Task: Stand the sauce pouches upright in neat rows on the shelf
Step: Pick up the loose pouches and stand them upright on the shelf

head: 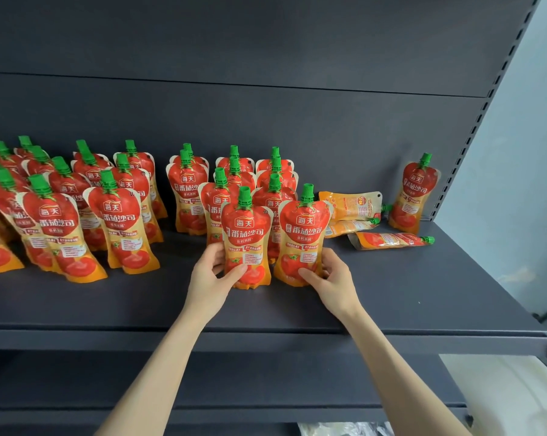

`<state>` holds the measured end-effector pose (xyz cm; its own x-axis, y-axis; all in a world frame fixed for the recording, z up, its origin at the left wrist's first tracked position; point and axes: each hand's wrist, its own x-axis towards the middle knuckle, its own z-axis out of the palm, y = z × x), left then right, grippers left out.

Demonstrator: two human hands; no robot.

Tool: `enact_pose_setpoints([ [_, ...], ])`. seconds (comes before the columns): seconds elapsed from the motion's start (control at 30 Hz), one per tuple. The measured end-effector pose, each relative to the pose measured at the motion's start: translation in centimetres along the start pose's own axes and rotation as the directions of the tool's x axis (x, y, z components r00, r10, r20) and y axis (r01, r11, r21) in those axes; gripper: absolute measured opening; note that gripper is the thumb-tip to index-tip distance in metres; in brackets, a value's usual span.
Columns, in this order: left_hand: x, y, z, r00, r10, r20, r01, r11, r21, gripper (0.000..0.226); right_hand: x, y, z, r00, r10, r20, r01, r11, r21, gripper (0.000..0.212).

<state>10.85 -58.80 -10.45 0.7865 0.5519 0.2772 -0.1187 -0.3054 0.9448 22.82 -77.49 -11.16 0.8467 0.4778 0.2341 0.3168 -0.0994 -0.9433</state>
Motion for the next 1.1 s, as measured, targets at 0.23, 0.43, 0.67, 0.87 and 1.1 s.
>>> enact_pose_setpoints([
  [0.23, 0.1, 0.1, -0.1, 1.0, -0.022, 0.014, 0.021, 0.999, 0.038, 0.038, 0.4, -0.1, -0.5, 0.996, 0.038, 0.075, -0.04, 0.999, 0.029, 0.035],
  [0.43, 0.1, 0.2, -0.1, 0.999, -0.042, 0.02, 0.04, 0.995, 0.095, 0.043, 0.1, -0.3, -0.4, 0.998, 0.03, 0.051, -0.028, 0.999, -0.031, 0.038],
  [0.67, -2.9, 0.4, 1.4, 0.966, 0.119, -0.229, -0.055, 0.962, 0.267, 0.046, -1.6, -1.1, -1.9, 0.992, -0.035, -0.122, 0.009, 0.978, -0.207, 0.039],
  [0.87, -5.5, 1.6, 6.0, 0.94, 0.281, -0.192, -0.205, 0.918, 0.34, 0.016, -2.5, -0.4, -5.6, 0.97, -0.049, -0.237, -0.022, 0.958, -0.287, 0.012],
  [1.1, -3.4, 4.1, 16.1, 0.962, 0.275, 0.009, -0.268, 0.929, 0.257, 0.014, -0.5, 0.8, -13.4, 0.958, -0.078, -0.276, -0.017, 0.946, -0.325, 0.011],
])
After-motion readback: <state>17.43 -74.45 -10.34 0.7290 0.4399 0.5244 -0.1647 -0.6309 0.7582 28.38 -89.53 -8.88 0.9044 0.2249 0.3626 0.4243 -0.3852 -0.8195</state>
